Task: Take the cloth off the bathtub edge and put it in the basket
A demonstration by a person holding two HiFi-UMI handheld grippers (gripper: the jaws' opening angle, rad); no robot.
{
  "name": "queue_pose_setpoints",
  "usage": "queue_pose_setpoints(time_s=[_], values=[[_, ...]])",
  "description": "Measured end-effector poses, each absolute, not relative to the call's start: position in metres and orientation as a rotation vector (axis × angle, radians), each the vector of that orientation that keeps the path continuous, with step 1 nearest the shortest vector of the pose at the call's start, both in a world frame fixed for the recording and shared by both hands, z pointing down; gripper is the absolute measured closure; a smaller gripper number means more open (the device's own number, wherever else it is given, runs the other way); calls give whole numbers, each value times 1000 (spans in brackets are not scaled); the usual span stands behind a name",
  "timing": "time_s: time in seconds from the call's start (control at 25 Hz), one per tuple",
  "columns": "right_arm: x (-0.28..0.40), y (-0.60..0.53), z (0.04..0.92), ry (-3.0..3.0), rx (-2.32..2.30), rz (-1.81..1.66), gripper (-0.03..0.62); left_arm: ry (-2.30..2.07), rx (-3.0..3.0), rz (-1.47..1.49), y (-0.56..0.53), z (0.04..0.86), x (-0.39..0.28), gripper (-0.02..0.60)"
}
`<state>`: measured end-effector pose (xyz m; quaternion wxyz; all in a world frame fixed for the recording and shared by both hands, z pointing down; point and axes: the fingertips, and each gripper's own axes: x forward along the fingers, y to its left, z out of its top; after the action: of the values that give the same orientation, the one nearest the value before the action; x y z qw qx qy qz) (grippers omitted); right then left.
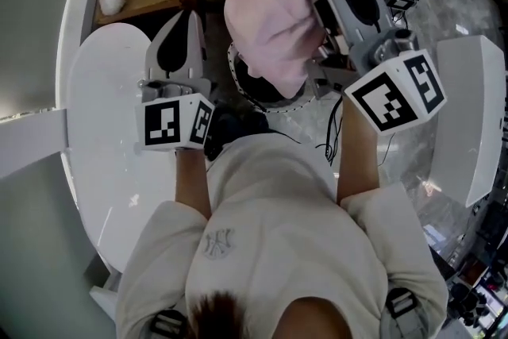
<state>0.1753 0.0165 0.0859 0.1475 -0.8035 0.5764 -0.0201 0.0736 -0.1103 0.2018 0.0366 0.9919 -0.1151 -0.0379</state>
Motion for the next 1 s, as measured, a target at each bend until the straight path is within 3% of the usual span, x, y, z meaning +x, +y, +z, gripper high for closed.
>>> queue_pose_setpoints(time_s=[1.0], values=[[202,99,198,1557,-2438,-309,526,-179,3084,-10,-60,218,124,532]])
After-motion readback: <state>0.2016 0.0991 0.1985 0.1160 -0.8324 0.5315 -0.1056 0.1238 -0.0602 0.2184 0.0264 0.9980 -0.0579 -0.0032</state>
